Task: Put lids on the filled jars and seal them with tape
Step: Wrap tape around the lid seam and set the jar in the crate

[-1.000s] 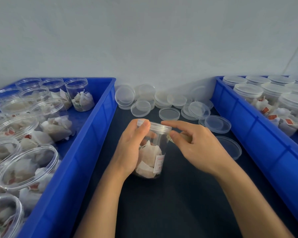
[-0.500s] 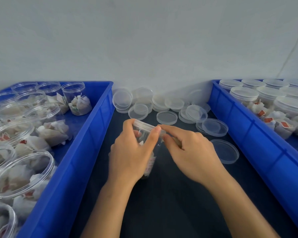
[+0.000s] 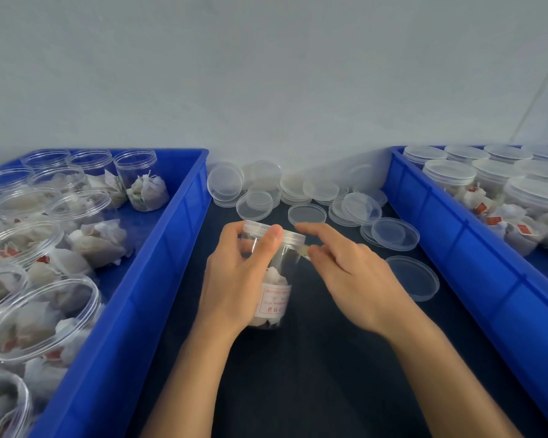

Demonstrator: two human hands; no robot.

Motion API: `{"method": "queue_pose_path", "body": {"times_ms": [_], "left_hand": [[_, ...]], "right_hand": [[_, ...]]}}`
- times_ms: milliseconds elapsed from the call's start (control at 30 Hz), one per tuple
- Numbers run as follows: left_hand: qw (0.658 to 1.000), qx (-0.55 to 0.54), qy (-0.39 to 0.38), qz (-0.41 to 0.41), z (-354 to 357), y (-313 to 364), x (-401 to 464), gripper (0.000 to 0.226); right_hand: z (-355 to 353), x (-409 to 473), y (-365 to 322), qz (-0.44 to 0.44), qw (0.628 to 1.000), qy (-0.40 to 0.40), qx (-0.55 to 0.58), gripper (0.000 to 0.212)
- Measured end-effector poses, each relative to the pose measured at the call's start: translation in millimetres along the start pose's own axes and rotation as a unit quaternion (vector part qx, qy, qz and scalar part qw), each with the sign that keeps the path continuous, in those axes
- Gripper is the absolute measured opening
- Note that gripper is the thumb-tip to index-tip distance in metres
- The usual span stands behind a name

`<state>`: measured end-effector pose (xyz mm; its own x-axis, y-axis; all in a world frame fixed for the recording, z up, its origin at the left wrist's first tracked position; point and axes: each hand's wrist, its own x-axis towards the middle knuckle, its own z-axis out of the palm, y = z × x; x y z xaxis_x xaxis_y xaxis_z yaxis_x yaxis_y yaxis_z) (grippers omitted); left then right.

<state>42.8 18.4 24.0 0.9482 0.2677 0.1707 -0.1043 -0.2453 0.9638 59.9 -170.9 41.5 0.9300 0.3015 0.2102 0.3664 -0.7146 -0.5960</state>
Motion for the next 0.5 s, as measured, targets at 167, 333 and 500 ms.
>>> {"method": "queue_pose_path", "body": {"times_ms": [167, 333, 500], "left_hand": [[0.999, -0.025, -0.026, -0.001, -1.2, 0.8, 0.7, 0.061], [0.996, -0.056, -0.062, 0.008, -4.9, -3.5, 4.2, 0.062], [0.992, -0.067, -0.102, 0.002, -6.0, -7.0, 4.7, 0.057]], "right_hand": [[-1.4, 0.6, -0.7, -0.009, 1.000, -0.003, -0.015, 0.039], [-1.5, -0.7, -1.9, -0.018, 1.000, -0.005, -0.006, 0.040], [-1.2, 0.6, 1.7, -0.020, 0.999, -0.012, 0.021, 0.038]]}}
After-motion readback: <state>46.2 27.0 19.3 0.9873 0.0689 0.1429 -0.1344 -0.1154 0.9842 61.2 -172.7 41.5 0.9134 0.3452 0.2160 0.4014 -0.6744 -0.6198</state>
